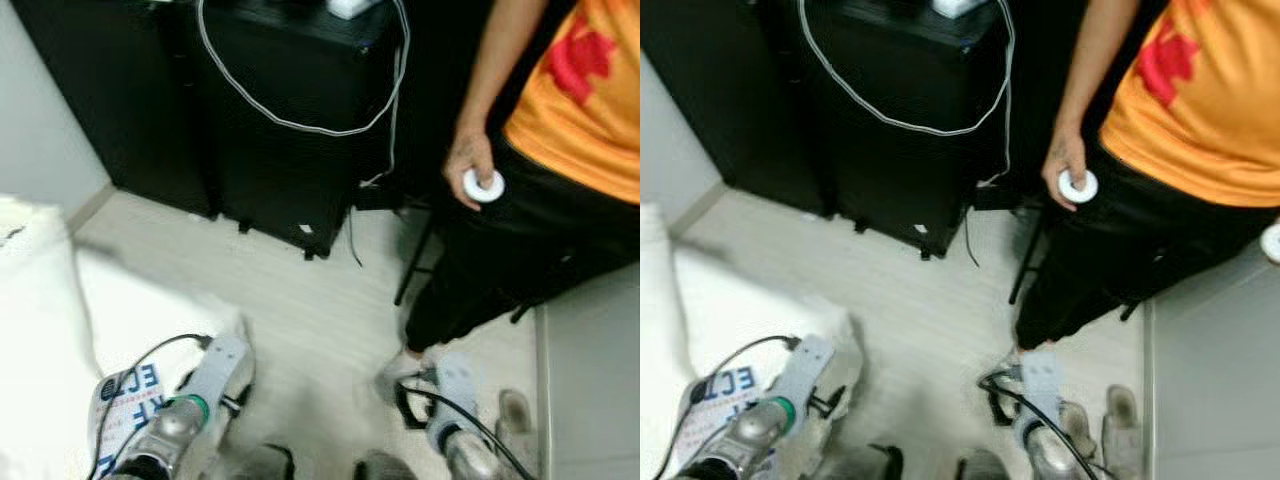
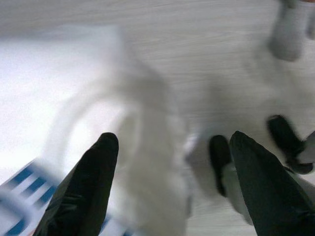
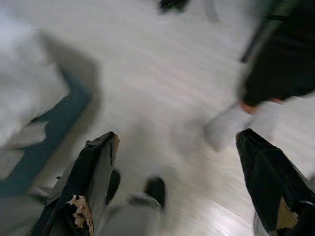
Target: Clean up the room
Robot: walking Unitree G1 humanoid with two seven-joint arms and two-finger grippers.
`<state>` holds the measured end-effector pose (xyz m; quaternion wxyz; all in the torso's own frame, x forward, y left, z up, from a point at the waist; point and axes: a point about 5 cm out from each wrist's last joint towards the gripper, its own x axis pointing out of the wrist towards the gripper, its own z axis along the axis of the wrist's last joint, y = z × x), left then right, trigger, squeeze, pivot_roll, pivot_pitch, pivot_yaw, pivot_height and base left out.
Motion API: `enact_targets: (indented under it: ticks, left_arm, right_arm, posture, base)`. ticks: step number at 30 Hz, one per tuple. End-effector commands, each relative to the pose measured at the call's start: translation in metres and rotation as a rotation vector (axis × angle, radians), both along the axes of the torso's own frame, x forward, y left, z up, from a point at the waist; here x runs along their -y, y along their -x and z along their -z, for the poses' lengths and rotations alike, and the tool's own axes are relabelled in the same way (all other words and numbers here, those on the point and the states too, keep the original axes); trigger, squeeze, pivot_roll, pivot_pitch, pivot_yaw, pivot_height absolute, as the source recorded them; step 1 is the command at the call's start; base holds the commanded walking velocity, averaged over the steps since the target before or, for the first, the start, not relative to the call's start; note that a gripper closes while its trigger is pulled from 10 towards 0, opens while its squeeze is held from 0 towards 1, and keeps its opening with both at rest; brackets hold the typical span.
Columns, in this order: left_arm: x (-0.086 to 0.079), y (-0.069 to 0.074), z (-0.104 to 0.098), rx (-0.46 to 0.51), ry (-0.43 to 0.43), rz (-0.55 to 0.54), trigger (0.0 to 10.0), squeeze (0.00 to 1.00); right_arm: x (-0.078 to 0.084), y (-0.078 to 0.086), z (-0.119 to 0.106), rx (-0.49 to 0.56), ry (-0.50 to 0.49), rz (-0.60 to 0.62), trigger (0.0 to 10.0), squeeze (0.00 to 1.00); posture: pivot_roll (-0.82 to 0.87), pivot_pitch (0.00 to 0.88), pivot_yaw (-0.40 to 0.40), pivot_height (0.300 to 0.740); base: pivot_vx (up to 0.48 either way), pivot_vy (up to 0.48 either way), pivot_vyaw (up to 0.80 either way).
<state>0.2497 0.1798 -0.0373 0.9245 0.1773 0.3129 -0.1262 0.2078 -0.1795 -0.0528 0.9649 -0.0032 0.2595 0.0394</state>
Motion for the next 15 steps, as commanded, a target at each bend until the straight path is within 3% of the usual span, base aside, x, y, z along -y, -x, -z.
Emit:
enact_targets:
  ticks: [1,15]
  left_arm:
    - [0.0011,0.0135,0.0104,-0.049,0.004,-0.004,10.0,0.0]
    - [0.0022,0.0079,0.0059,-0.013,0.014,-0.001,10.0,0.0]
  right_arm:
    - [0.0026,0.0042,0.003,-0.019,0.007,0.008,10.0,0.0]
    - [0.0032,0.0054,0.0033,-0.018,0.015,0.003,10.0,0.0]
  posture:
    - [0.02,0.112,0.014,0.724]
    - [0.02,0.121,0.015,0.724]
  base:
    - [0.0,0.0,0.73]
    - [0.0,0.0,0.73]
